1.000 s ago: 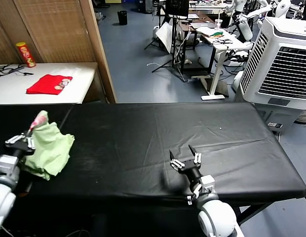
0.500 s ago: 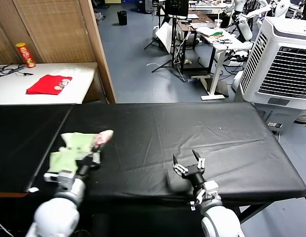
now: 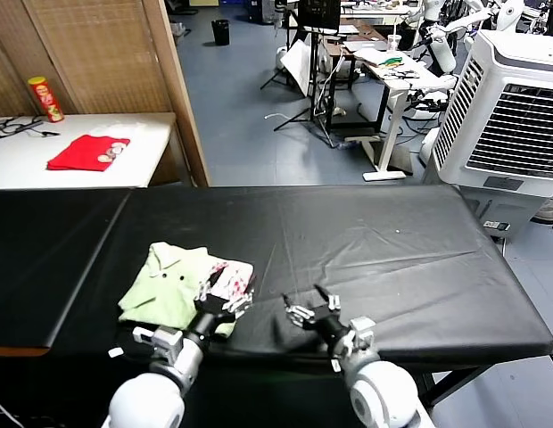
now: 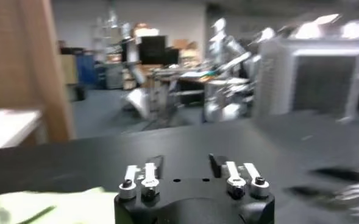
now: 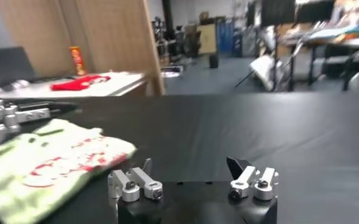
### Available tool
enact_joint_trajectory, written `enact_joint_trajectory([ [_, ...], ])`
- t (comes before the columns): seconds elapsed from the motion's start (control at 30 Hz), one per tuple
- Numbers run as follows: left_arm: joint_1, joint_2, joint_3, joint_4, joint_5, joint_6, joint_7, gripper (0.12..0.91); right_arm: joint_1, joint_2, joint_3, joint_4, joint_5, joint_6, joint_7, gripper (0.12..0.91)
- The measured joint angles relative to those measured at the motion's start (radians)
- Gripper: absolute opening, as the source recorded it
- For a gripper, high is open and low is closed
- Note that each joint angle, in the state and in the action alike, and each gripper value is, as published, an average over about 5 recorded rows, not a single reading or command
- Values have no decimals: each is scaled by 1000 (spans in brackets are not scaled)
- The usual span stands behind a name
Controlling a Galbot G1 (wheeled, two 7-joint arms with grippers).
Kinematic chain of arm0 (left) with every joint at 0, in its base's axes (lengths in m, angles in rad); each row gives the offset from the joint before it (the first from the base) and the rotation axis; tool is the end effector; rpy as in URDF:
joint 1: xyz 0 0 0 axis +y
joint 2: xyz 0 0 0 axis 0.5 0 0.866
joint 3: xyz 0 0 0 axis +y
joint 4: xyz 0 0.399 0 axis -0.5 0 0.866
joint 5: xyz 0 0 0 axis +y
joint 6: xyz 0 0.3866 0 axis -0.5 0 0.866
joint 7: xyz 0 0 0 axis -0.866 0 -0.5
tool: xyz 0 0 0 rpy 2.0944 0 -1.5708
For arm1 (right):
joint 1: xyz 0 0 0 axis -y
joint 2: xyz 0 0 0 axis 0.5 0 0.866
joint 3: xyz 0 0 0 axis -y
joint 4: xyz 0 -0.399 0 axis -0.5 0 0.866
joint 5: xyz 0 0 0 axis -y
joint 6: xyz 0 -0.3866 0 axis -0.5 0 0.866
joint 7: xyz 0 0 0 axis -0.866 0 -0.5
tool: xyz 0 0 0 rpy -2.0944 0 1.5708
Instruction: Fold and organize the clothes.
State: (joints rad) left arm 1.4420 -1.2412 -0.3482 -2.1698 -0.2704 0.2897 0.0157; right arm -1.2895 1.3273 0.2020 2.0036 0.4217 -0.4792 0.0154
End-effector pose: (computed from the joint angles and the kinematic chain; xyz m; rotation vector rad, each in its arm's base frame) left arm 0.2174 0.0059 -0.2957 -0.5222 -2.9387 0.0211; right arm 0.2617 0.0505 -0.3290 0.6219 -2.6572 -0.2574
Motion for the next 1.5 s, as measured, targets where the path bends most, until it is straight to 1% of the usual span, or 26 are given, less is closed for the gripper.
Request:
enact_joint_trajectory([
  [0.1,11,6,-16,-13,-20,-26,0,794,49,10,-45,-26,95,-48,8,798],
  [0.2,27,16,-36,-30,-53,-57,-2,798,104,22,-96,-63,160,-73,7,798],
  [0.3,44,25,-58,-49,-74,-84,-7,798,154,35,-137,-107,197,-82,5,796],
  [0.37,56,30,-74,-60,-76,-97,-10,798,179,44,-155,-138,206,-81,3,788],
  [0.43,70,32,-89,-71,-75,-111,-11,798,196,52,-166,-168,209,-79,5,746],
  [0.47,77,32,-97,-76,-74,-117,-12,798,201,56,-171,-181,210,-78,8,711],
  [0.57,98,31,-116,-92,-67,-133,-12,798,210,62,-178,-211,215,-75,15,560],
  [0.6,104,31,-121,-97,-64,-139,-12,798,212,64,-179,-219,216,-72,15,493],
  [0.67,117,31,-129,-106,-56,-151,-12,798,215,68,-180,-233,215,-65,14,393],
  [0.7,122,31,-132,-110,-52,-155,-12,798,215,69,-179,-238,211,-61,12,326],
  [0.73,127,31,-135,-113,-49,-159,-12,798,215,70,-177,-242,204,-55,8,262],
  [0.8,136,29,-140,-115,-44,-164,-13,798,212,70,-171,-246,180,-41,-7,168],
  [0.83,140,28,-141,-115,-42,-167,-14,798,209,67,-166,-246,160,-30,-18,137],
  [0.87,144,27,-143,-114,-40,-171,-16,798,205,63,-161,-246,137,-17,-30,123],
  [0.97,152,20,-144,-106,-37,-184,-31,798,191,42,-142,-244,28,38,-68,122],
  [1.07,156,14,-144,-95,-35,-194,-44,798,173,12,-114,-238,-110,113,-89,123],
  [1.1,157,13,-144,-92,-33,-197,-46,798,166,-1,-103,-232,-150,140,-93,131],
  [1.17,161,13,-143,-87,-29,-206,-50,798,147,-29,-80,-214,-212,189,-99,179],
  [1.2,164,13,-143,-85,-28,-210,-52,798,136,-43,-68,-202,-233,210,-99,219],
  [1.23,168,14,-144,-84,-28,-214,-56,798,123,-56,-56,-188,-249,228,-96,276],
  [1.3,177,15,-145,-82,-33,-217,-70,798,92,-79,-31,-153,-269,259,-82,376],
  [1.33,181,17,-145,-80,-35,-215,-81,798,74,-88,-19,-134,-273,272,-72,442],
  [1.4,192,22,-146,-76,-38,-211,-100,798,35,-103,7,-95,-272,296,-49,543],
  [1.43,198,26,-146,-74,-38,-210,-107,798,11,-109,19,-75,-270,309,-37,609],
  [1.5,214,37,-151,-71,-38,-210,-117,798,-43,-118,45,-36,-271,346,-13,699],
])
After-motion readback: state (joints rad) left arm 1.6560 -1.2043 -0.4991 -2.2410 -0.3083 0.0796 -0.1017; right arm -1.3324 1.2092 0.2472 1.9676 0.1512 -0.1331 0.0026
